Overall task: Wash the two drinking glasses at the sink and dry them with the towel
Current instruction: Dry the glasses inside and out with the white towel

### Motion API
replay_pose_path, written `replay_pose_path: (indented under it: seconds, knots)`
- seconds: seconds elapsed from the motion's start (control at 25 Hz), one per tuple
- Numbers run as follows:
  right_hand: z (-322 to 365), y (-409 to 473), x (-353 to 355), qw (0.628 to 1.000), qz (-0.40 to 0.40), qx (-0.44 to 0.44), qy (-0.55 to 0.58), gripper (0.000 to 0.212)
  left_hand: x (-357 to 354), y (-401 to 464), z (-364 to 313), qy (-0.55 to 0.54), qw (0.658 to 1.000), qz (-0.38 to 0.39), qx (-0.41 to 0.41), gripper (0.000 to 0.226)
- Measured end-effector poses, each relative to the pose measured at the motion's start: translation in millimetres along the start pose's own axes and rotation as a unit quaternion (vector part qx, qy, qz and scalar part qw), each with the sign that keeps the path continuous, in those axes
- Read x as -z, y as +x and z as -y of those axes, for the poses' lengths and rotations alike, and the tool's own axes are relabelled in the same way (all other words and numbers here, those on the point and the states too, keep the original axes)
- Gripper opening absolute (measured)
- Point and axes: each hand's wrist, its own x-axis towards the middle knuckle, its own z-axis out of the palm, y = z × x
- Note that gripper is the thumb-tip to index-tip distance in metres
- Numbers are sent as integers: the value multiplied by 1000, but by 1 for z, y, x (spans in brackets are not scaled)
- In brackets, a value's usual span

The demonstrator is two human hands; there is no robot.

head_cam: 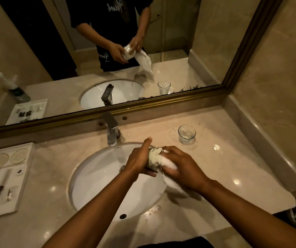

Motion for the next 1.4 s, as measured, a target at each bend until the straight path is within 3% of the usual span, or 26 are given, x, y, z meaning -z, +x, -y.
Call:
replay_pose_path:
  seconds: [0.08,0.12,0.2,0.24,0.28,0.36,0.44,0.56,0.68,0.8,0.92,1.0,1.08,1.16,1.24,1.32,1.4]
  knots:
    - [6,4,8,971,-53,-146,181,18,-1,-5,-8,40,988,-5,-147,49]
    - [12,7,12,924,-45,-216,312,13,0,-6,-8,103,962,-33,-249,44]
    - [24,10,10,811,-4,-308,498,17,9,-4,0,244,863,-89,-434,48]
    - [28,11,10,787,6,-312,532,17,13,-1,4,273,815,-103,-500,51]
    - [31,11,11,787,18,-301,538,17,16,1,4,277,782,-120,-545,52]
    - [37,13,14,782,36,-271,561,20,17,4,1,250,753,-172,-584,47]
    - [36,15,17,767,51,-237,594,27,13,3,-5,194,754,-228,-584,41]
    - [35,21,29,891,72,-160,420,23,3,-6,-9,83,797,-267,-536,33]
    - [37,29,55,972,111,-65,194,28,-5,-11,-15,-3,879,-227,-418,31]
    - [31,34,56,985,166,47,26,36,-5,-1,-13,-84,961,-188,-185,36]
    - [27,28,40,982,174,70,-9,35,-1,0,-5,-80,990,-105,-49,34]
    - [22,25,38,991,132,18,24,32,-4,-8,-6,-84,993,-26,-83,38]
    - [17,18,43,978,57,-91,179,18,-8,-14,-8,-82,979,22,-183,41]
    - [22,14,45,895,5,-206,396,19,-4,-16,-6,-26,948,33,-317,43]
    - [28,10,36,822,-24,-268,502,33,4,-13,-3,118,882,8,-457,62]
    - [36,2,30,827,-64,-283,481,28,7,-12,-2,187,814,-39,-549,69]
    - [43,3,36,853,-53,-229,466,35,4,-11,0,149,806,-89,-566,61]
